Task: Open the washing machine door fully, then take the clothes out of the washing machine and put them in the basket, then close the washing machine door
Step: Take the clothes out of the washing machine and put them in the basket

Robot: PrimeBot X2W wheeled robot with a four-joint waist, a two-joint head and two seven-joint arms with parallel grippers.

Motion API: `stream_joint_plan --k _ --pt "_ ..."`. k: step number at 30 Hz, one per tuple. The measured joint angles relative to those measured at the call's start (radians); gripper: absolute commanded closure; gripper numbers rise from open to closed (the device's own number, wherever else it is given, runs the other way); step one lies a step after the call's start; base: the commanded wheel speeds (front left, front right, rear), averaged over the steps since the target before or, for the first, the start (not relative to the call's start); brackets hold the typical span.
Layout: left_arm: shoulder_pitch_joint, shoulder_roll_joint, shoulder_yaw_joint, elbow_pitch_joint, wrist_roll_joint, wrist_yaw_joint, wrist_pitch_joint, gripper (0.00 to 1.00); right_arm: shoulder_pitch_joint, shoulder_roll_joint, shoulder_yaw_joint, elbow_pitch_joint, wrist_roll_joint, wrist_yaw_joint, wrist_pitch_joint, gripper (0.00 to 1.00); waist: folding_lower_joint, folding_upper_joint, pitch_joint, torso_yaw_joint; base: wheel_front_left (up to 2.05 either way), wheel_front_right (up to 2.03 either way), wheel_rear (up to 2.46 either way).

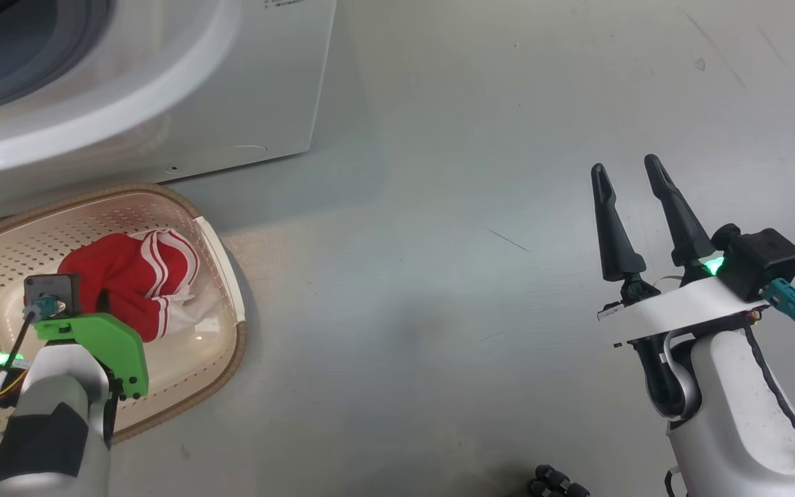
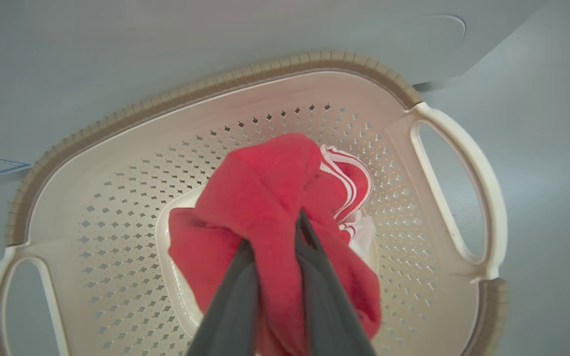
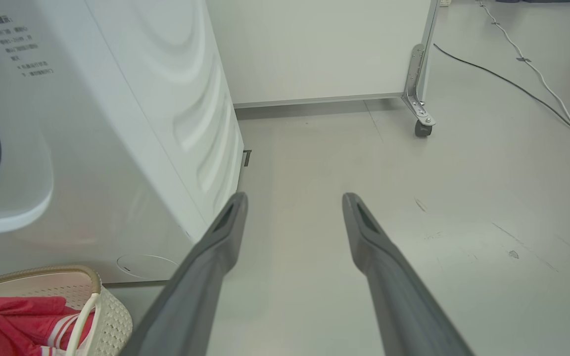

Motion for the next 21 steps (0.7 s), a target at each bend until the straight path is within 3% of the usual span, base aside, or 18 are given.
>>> stream_joint_plan --k 1,13,21 --pt "-0.002 0.0 0.001 0.005 0.0 0.0 -0.007 0.0 -0.002 0.0 0.0 0.0 0.0 0.0 0.0 0.0 -0.0001 0.0 -0.001 0.001 0.0 0.0 0.0" --pt "-0.014 -0.014 0.002 0.045 -0.001 0.013 -0.092 0.0 -0.004 0.0 -0.021 0.017 -0.003 0.0 0.0 0.0 -0.0001 0.0 -0.047 0.023 0.0 0.0 0.0" --pt "-0.033 -0.053 0.001 0.046 -0.029 -0.003 -0.179 0.0 -0.005 -0.008 -0.055 0.026 -0.011 0.0 0.0 0.0 -0.0001 0.0 -0.113 0.052 0.0 0.0 0.0"
